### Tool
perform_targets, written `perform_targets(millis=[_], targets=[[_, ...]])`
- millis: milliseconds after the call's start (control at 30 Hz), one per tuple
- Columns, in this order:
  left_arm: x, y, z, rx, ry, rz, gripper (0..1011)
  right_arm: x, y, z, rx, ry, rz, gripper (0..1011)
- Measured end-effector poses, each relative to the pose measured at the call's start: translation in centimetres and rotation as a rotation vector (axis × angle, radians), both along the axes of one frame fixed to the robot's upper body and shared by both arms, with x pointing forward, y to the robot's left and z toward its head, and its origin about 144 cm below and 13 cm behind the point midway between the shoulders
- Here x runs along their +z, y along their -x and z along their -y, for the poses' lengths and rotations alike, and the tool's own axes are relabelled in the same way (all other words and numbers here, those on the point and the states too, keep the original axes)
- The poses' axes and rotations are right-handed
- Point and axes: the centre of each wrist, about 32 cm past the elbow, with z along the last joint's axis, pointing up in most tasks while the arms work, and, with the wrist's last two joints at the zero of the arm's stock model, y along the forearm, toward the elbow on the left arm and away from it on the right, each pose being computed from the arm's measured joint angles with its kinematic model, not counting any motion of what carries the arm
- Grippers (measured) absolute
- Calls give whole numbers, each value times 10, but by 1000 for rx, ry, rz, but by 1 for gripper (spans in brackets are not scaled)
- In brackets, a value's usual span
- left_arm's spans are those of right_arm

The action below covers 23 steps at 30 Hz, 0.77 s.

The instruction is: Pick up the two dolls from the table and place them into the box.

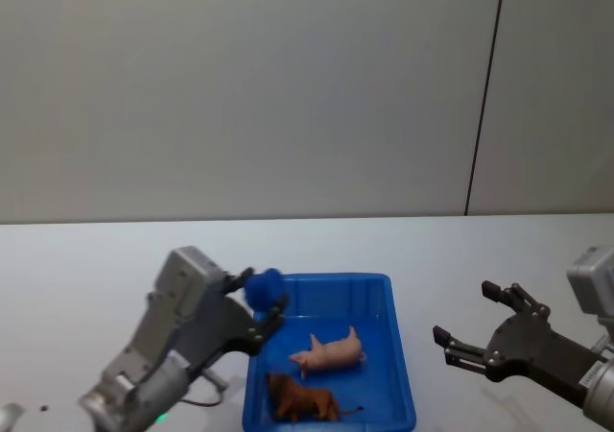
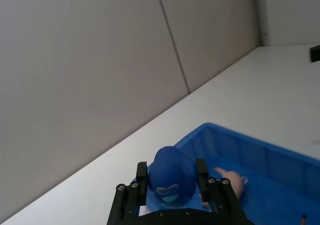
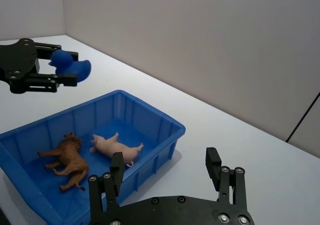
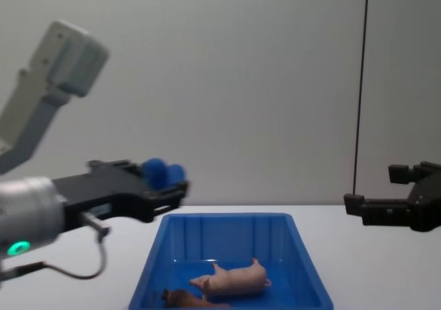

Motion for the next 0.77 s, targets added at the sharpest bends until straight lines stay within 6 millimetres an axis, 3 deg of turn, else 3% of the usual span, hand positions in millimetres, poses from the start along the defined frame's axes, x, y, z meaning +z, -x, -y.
perform_targets(millis=[200,433,533,767], targets=[[0,-6,26,-83,35,7,733,0,0,0,0,0,0,1001],[1,-8,36,-122,58,21,941,0,0,0,0,0,0,1001],[2,-7,36,-127,68,29,1001,0,0,0,0,0,0,1001],[3,-4,33,-130,85,45,1001,0,0,0,0,0,0,1001]])
